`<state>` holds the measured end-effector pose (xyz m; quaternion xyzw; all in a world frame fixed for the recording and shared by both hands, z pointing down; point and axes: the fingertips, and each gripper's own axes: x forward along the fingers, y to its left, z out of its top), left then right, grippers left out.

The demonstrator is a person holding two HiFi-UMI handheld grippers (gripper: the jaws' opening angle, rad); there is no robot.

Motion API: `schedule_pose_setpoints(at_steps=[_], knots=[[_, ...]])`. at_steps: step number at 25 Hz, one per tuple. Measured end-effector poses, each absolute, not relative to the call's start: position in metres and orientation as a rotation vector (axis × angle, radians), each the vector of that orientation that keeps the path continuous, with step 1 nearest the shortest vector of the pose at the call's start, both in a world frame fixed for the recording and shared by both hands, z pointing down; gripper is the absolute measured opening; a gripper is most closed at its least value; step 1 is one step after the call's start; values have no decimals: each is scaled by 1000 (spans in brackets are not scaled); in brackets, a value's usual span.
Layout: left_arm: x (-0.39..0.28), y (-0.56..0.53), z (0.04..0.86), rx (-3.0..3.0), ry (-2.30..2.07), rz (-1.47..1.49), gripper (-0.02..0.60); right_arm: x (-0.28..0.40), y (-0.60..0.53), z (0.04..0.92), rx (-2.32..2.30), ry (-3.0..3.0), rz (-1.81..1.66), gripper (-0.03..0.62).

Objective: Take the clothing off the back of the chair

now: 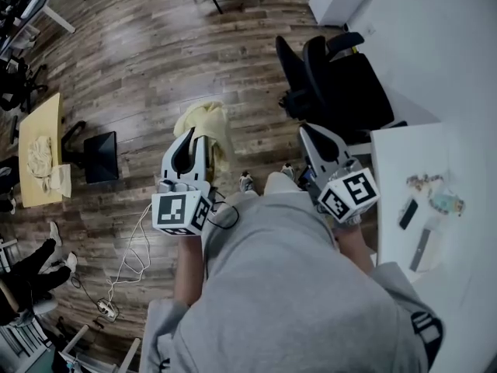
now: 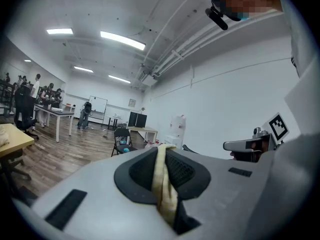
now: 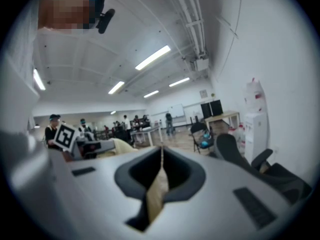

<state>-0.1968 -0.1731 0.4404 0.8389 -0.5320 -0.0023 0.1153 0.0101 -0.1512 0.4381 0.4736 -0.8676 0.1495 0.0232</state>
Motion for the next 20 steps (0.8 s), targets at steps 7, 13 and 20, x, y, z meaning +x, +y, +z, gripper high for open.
schedule_pose_setpoints(at_steps=[7,13,20], knots=[[-195,-169,431,2475,-1531,-56,63,12,-153,430,1482,-2678,432,35],[-194,-171,421,2494,-1518,-71,63,13,-160,409,1500,-2702,377,35],[-195,-174,400,2534,-1526,-96,62,11,-168,395,1514,-2711,329,35]])
